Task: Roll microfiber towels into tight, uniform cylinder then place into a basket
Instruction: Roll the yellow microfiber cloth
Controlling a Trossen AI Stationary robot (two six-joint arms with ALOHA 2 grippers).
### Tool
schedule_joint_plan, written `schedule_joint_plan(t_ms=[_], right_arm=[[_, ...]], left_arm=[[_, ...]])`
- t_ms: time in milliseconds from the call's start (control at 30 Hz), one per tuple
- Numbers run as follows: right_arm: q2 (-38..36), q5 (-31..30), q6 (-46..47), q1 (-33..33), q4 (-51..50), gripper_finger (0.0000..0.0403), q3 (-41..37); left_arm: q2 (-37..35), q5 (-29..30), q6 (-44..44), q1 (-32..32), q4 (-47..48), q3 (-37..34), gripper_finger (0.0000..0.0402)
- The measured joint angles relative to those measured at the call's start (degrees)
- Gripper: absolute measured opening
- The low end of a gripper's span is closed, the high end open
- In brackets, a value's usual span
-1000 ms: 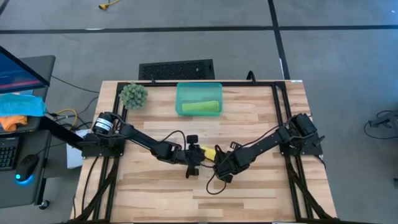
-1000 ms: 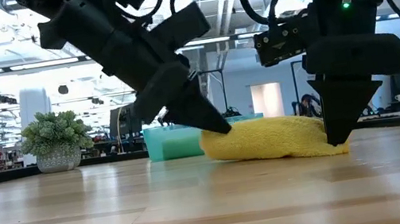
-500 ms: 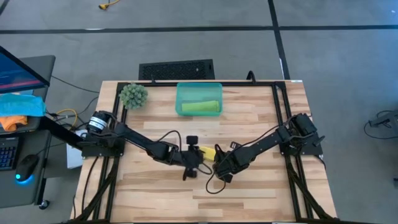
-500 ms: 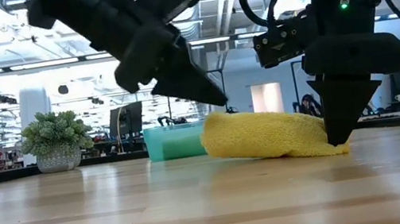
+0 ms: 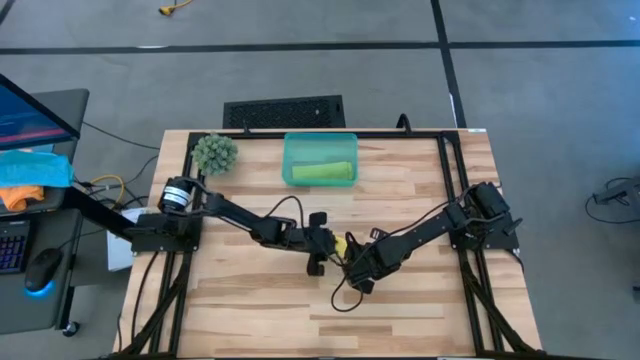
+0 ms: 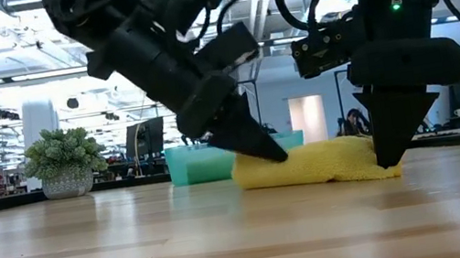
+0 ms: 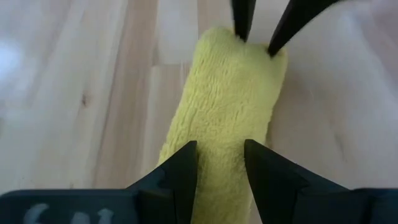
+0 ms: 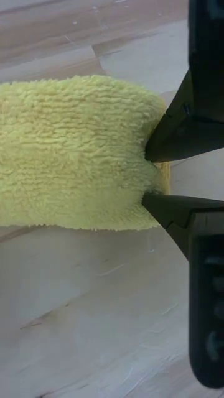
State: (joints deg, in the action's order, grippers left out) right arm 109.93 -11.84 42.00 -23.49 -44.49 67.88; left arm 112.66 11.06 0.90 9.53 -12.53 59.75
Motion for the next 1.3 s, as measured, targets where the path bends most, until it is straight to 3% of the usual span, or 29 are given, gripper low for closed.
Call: schedule_joint_plan(t_ms=[367,867,1133,1300], right_arm=[[0.0,1.2,0.6,-0.2,0.2,0.012,0.0],[-4.2,3.5,0.6,-1.4,-4.1,0.0193,0.0],[-10.7,-2.0,0.5,-4.2,-10.7,0.0184,0.0],[-18.0,-11.1,0.6,-5.6,-13.1,0.0172,0.0]], left_arm=[[5.3,-3.6,-5.2,-1.7,-1.3,0.3,0.0127],[5.8,-3.2,-7.5,-1.8,-0.4,0.2,0.0127],[5.8,-3.1,-7.8,-1.7,-0.3,0.2,0.0127],[5.8,-3.0,-8.2,-1.7,-0.3,0.1,0.0127]])
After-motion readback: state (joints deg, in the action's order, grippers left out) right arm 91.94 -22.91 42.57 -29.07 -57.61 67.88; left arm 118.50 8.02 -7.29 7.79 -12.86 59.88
